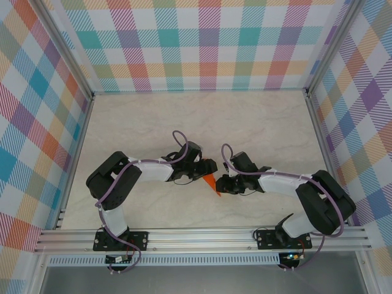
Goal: Fold a paper plane with a square sheet of paper (pick it up from the middle)
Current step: Fold the wing for the fifth time at the center of the table.
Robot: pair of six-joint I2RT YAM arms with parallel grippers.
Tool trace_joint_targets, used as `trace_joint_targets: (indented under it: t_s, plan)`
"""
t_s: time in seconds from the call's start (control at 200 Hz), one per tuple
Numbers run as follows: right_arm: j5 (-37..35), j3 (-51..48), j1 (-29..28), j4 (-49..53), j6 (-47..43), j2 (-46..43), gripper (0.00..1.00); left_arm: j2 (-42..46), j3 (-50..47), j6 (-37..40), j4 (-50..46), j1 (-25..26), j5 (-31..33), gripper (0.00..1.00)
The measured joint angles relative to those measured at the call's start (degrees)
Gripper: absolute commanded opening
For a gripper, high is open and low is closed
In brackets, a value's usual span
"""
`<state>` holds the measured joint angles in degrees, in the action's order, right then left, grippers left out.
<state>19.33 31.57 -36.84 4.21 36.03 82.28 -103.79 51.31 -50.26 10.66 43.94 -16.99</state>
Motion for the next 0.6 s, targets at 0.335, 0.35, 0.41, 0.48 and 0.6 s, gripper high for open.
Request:
trace_joint_targets:
  t_s: [0.335,0.35,0.41,0.48,0.6]
  plan:
    - [1.68,0.00,0.07,-0.66,0.15,-4.33,0.31,0.00,0.00,-0.02,-0.04,0.00,0.15,0.59]
    - [1.81,0.00,0.07,-0.66,0.17,-4.33,0.31,0.00,0.00,-0.02,-0.04,0.00,0.15,0.59]
    - [2.16,0.00,0.07,-0.85,0.17,-4.24,0.31,0.00,0.00,-0.02,-0.07,0.00,0.15,0.59]
    - [2.47,0.02,0.07,-1.31,0.20,-3.78,0.30,0.00,0.00,-0.02,-0.07,0.00,0.15,0.59]
    - [2.45,0.04,0.07,-1.57,0.17,-2.73,0.30,0.00,0.00,-0.02,-0.07,0.00,0.13,0.59]
